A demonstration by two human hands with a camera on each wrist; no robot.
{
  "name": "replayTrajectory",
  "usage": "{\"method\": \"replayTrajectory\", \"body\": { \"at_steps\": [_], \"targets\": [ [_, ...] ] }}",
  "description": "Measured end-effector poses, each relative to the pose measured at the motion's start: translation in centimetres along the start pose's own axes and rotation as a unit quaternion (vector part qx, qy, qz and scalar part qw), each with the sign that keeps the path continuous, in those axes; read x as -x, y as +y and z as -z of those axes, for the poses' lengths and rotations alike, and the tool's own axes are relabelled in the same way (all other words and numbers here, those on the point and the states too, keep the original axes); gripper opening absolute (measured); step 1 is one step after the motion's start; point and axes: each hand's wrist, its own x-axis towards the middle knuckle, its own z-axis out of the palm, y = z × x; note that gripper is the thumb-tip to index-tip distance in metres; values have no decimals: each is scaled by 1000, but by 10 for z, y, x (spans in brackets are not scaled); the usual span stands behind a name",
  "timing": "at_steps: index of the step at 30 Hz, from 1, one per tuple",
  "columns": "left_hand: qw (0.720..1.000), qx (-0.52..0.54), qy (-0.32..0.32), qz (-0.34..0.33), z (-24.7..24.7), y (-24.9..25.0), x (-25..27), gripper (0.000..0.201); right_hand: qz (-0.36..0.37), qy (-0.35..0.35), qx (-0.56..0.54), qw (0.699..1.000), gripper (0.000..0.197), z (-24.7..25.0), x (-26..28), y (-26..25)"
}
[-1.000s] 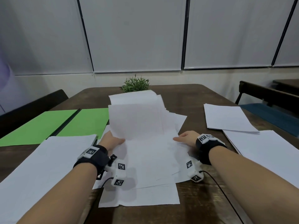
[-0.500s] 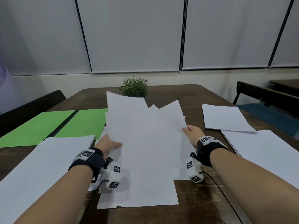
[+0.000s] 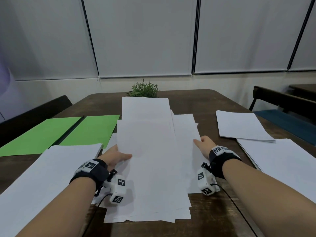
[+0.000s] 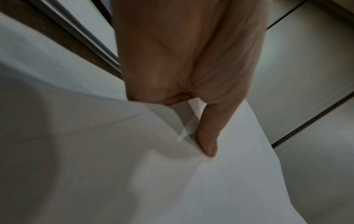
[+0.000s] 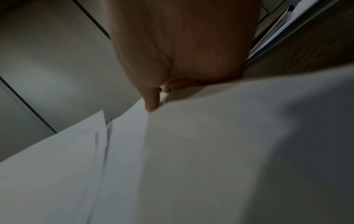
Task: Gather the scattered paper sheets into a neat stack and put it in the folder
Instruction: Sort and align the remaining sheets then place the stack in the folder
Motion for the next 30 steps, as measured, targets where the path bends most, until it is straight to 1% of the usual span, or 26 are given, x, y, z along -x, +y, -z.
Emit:
{"method": "replayTrajectory", "body": {
  "at_steps": [2, 3, 5, 6, 7, 9, 11, 13, 16, 17, 20, 22, 23, 26, 30],
  "targets": [
    [1000, 11, -6, 3, -3, -4, -7, 39, -12, -32, -1, 999, 41, -6, 0, -2],
    [1000, 20, -10, 5, -5, -5, -10, 41, -30, -43, 7, 999, 50, -7, 1, -6],
    [999, 40, -15, 2, -12, -7, -13, 37, -75, -56, 8, 996, 65, -9, 6, -11],
    [999, 53, -14, 0, -15, -6, -12, 36, -75, -64, 1, 995, 67, -10, 5, -10],
    [998, 63, -12, -5, -18, -6, -12, 36, -57, -84, -2, 995, 63, -10, 4, -10],
    [997, 75, -8, -20, -19, -5, -13, 38, 3, -117, -15, 993, 46, -9, 3, -7],
    [994, 104, -2, -35, -17, -5, -15, 41, 32, -125, -65, 989, 41, -8, 0, -3],
    [989, 143, 9, -47, -14, -3, -16, 45, 36, -133, -132, 982, 46, -5, -1, -6],
    [975, 205, 30, -78, -10, 2, -20, 47, 36, -147, -194, 969, 73, 0, 3, -14],
    [970, 222, 35, -91, -9, 4, -21, 47, 40, -153, -211, 965, 74, 1, 4, -17],
    [961, 241, 36, -129, -10, 13, -20, 47, 59, -180, -256, 948, 62, 1, 14, -29],
    [958, 242, 33, -151, -11, 20, -20, 48, 87, -167, -273, 943, 48, 0, 17, -38],
    [956, 242, 33, -161, -11, 24, -20, 48, 101, -143, -280, 944, 43, 1, 16, -42],
    [949, 243, 44, -196, -8, 44, -16, 44, 136, -78, -293, 943, 46, 5, 13, -58],
    [927, 257, 71, -264, -2, 79, -9, 30, 196, -13, -310, 930, 42, 9, 14, -88]
  ]
}}
